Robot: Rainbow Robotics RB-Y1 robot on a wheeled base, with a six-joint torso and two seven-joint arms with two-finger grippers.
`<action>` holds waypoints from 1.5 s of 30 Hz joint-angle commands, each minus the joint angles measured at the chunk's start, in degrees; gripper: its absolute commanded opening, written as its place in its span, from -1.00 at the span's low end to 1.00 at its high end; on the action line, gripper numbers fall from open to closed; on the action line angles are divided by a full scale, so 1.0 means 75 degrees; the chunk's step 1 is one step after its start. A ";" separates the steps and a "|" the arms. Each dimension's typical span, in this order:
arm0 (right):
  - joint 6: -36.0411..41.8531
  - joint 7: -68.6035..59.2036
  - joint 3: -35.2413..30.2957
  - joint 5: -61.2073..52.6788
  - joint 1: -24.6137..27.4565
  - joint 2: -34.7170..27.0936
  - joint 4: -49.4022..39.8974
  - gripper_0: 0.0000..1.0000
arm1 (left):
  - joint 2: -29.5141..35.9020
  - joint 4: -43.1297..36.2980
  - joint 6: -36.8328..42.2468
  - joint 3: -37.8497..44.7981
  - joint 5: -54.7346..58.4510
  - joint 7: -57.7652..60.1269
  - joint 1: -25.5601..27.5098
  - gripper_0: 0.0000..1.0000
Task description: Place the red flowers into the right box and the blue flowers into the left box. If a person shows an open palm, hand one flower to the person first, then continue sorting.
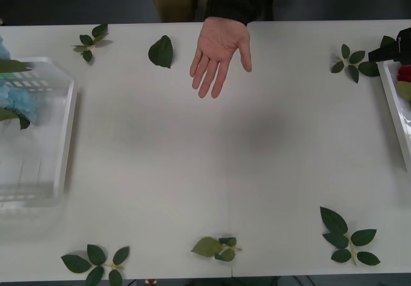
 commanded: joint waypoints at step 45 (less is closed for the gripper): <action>-0.0709 0.0571 -0.0063 -0.0290 0.0717 -0.0032 -0.0211 0.62 | -0.5772 -0.4346 -0.7770 0.0794 0.6035 -1.1552 0.1343 -1.00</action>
